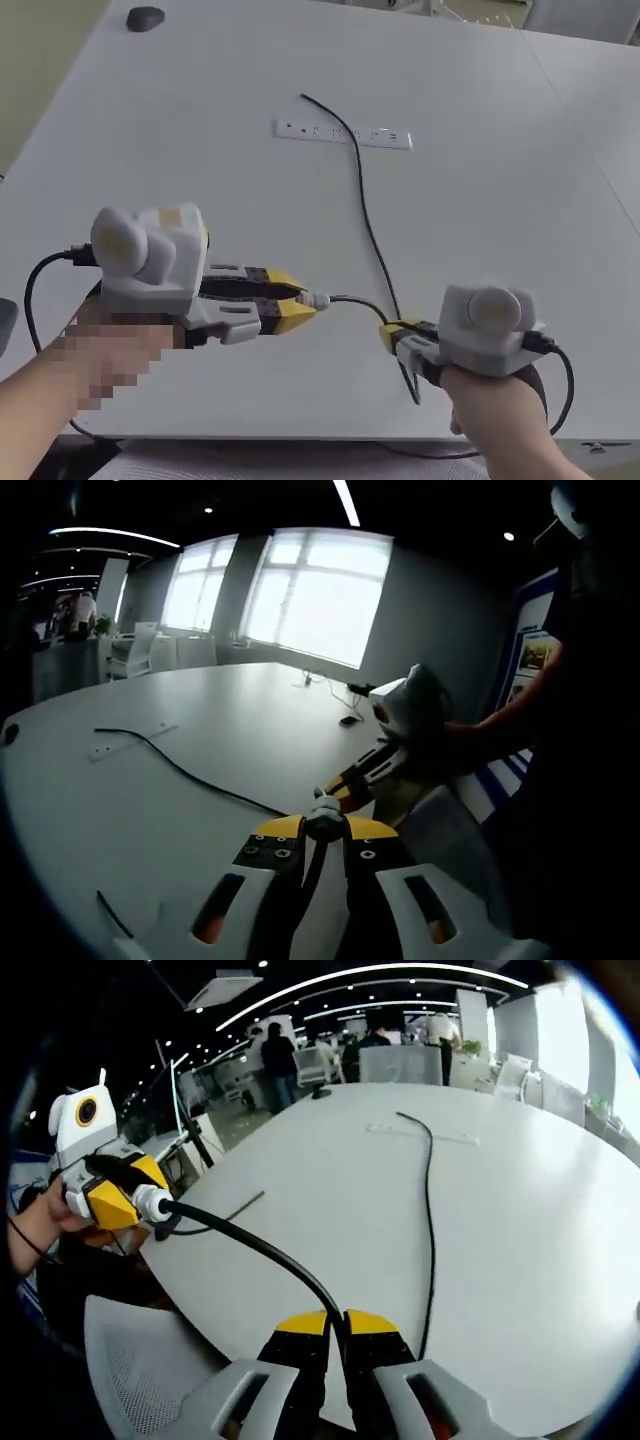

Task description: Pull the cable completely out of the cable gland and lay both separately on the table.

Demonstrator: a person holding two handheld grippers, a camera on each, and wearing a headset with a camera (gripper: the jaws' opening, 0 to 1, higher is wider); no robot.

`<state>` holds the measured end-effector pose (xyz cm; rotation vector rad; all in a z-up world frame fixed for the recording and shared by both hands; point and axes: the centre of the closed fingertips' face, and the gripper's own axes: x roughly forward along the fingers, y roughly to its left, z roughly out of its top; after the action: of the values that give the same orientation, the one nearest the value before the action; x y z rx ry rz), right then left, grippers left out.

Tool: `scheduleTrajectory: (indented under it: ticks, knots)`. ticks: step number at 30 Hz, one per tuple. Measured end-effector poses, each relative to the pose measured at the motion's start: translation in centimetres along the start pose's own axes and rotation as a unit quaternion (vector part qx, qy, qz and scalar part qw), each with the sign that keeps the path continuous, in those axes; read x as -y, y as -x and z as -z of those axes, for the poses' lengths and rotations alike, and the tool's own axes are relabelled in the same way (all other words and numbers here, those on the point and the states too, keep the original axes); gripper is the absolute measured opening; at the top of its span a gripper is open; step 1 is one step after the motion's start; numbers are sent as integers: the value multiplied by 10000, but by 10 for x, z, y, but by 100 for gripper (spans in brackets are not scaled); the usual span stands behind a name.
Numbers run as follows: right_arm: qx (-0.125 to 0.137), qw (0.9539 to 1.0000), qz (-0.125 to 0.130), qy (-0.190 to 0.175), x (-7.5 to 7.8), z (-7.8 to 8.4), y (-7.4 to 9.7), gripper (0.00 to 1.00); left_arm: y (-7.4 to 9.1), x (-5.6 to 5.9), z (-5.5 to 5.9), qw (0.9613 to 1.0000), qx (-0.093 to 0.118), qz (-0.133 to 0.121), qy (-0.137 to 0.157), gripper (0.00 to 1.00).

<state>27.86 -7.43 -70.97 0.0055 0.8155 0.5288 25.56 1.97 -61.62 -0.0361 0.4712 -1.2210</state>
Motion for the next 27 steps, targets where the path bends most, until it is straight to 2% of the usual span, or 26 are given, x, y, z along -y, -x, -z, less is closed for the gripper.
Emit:
scheduleTrajectory:
  ticks: [4,7,9,14,17,20,21,22,24,25,27]
  knots:
    - [63,9999,-41,123,-3,-1,5,0,2,-2,-1,10000,1,-38,5,15]
    - [103,9992,-77,373,-4,-3,9,1,4,-4,-3,10000,14,-72,8,15]
    - [136,9975,-91,683,-6,-5,13,1,5,-5,-4,9999,26,-95,26,15]
    - [121,9945,-53,1040,-10,-5,21,1,7,-7,-5,9999,50,-132,46,15]
    - [140,9926,-122,1199,-15,-7,23,2,7,-7,-3,9998,3,-154,101,15]
    - [125,9901,-166,1385,-26,-16,30,8,7,-6,-3,9998,27,-153,122,15]
    - [174,9885,-299,1474,-34,-22,33,12,7,-5,-4,9998,36,-149,125,15]
    - [280,9847,-337,1685,-42,-31,38,13,6,-5,-4,9998,46,-140,135,15]
    - [338,9747,-232,2199,-47,-41,44,13,6,-2,-4,9998,49,-118,143,15]
    - [311,9681,-207,2479,-52,-45,45,12,5,-1,-3,9998,33,-109,145,15]
    - [368,9632,-303,2644,-63,-51,43,12,4,0,-1,9998,6,-100,146,15]
